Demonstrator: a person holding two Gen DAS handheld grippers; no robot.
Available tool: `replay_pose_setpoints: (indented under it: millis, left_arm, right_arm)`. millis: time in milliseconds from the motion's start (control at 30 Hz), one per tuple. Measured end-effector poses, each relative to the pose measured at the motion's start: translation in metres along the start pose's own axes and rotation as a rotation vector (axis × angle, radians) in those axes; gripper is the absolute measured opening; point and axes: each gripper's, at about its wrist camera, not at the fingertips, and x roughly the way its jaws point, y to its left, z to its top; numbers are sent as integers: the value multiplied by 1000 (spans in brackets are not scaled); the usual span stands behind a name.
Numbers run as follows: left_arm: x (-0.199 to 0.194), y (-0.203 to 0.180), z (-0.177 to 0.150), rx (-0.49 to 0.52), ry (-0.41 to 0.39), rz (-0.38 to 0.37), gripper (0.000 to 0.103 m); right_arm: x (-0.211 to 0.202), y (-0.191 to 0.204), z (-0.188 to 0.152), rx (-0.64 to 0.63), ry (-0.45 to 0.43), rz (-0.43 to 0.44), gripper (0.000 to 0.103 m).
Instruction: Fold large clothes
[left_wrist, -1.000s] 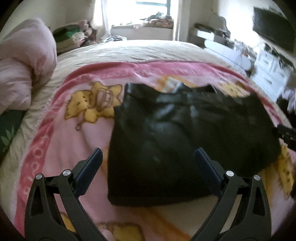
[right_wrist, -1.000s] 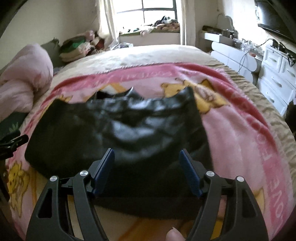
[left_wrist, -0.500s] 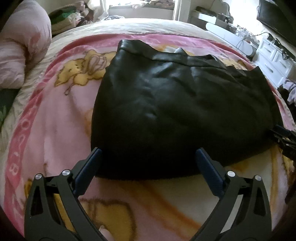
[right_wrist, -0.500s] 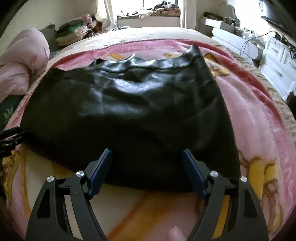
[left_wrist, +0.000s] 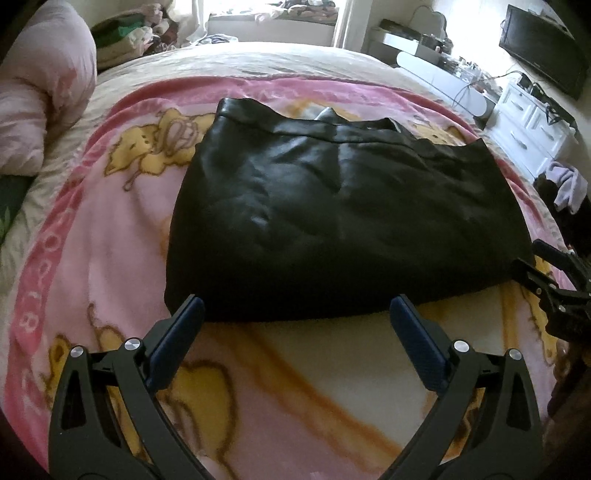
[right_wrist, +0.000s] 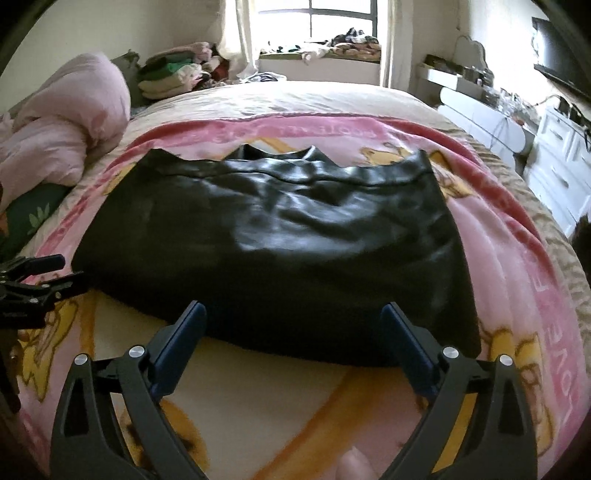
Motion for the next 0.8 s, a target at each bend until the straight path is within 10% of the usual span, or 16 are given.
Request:
replay_pose_setpoints:
  millis: [800]
  left_arm:
    - [-7, 67, 0, -137, -8, 155, 95]
  right_arm:
    - [1, 108, -7, -259, -46, 113, 95]
